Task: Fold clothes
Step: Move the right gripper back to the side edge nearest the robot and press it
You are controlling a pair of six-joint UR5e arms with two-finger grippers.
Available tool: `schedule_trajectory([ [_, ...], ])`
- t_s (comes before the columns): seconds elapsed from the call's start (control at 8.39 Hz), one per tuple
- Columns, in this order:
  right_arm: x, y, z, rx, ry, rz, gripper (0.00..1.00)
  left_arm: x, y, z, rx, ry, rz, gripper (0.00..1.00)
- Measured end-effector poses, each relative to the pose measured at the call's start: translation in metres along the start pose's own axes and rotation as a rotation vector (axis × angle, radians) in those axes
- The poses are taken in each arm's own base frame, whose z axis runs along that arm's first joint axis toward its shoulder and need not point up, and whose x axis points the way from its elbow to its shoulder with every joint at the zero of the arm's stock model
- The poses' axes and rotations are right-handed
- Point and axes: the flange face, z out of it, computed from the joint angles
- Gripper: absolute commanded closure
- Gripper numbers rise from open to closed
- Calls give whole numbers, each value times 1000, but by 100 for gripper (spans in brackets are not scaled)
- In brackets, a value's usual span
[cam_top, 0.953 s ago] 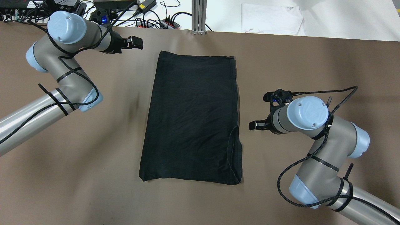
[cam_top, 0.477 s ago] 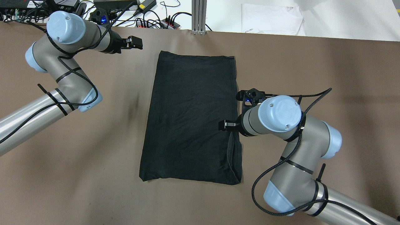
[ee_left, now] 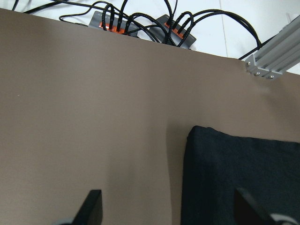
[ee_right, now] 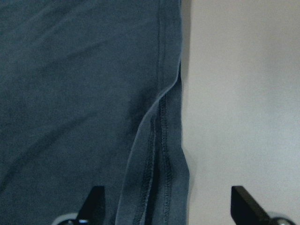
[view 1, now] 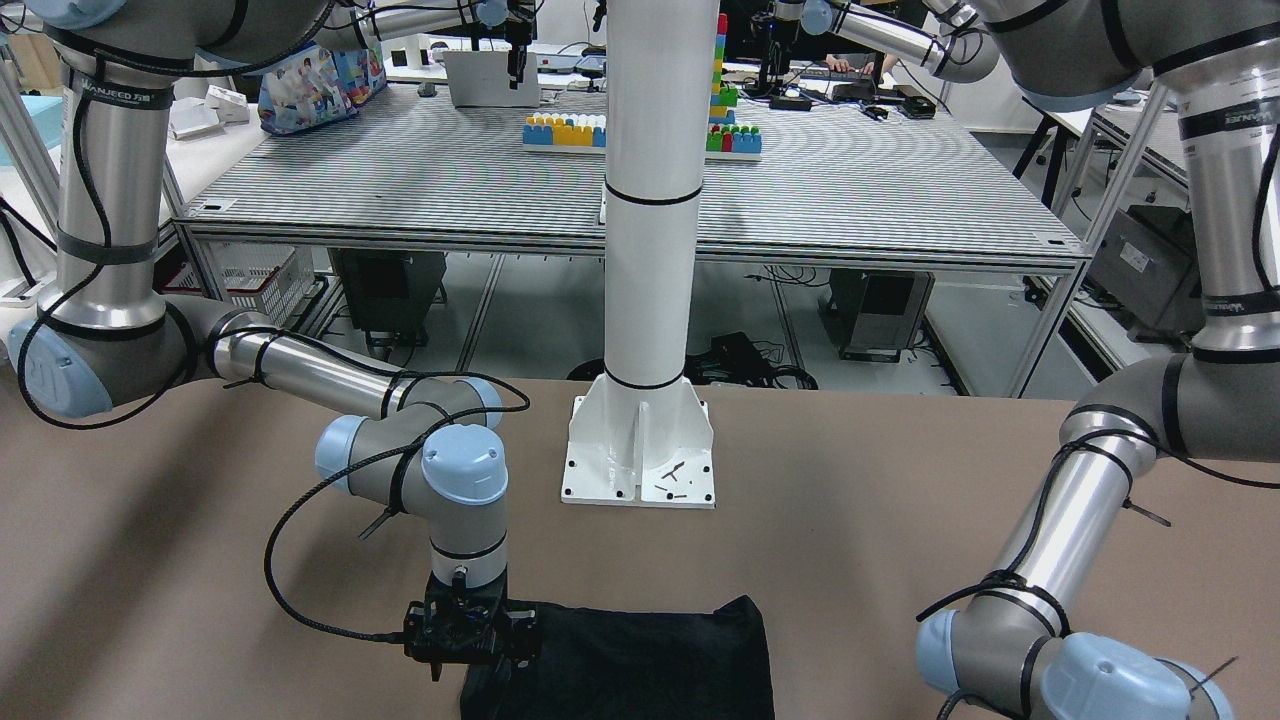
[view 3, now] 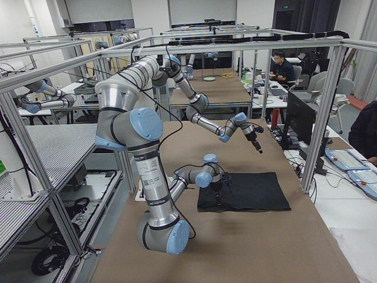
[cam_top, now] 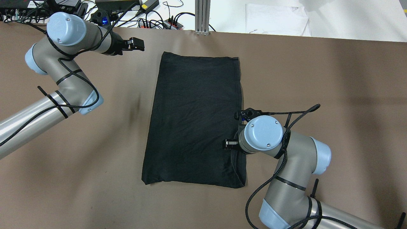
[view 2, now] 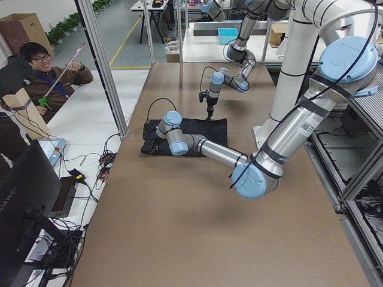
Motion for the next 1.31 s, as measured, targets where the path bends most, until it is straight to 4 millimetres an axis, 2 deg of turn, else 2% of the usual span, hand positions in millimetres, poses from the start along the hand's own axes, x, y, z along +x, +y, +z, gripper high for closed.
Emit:
schedule_trajectory([
  [0.24, -6, 4, 13, -11, 24, -4, 6, -1, 1, 1, -2, -2, 1, 0],
  [0.48, -23, -5, 28, -12, 40, -4, 6, -1, 1, 2, -2, -3, 2, 0],
  [0.71, -22, -16, 37, 4, 55, -9, 6, 3, 1, 3, 2, -2, 0, 0],
  [0.95, -7, -21, 37, 8, 63, -4, 6, 8, 0, 2, 4, 0, -6, 0],
  [1.19, 31, -7, 38, 3, 81, -3, 6, 11, -1, 1, 6, 3, -12, 0],
  [1.31, 52, 3, 32, 1, 84, -4, 6, 14, -1, 0, 8, 6, -14, 0],
])
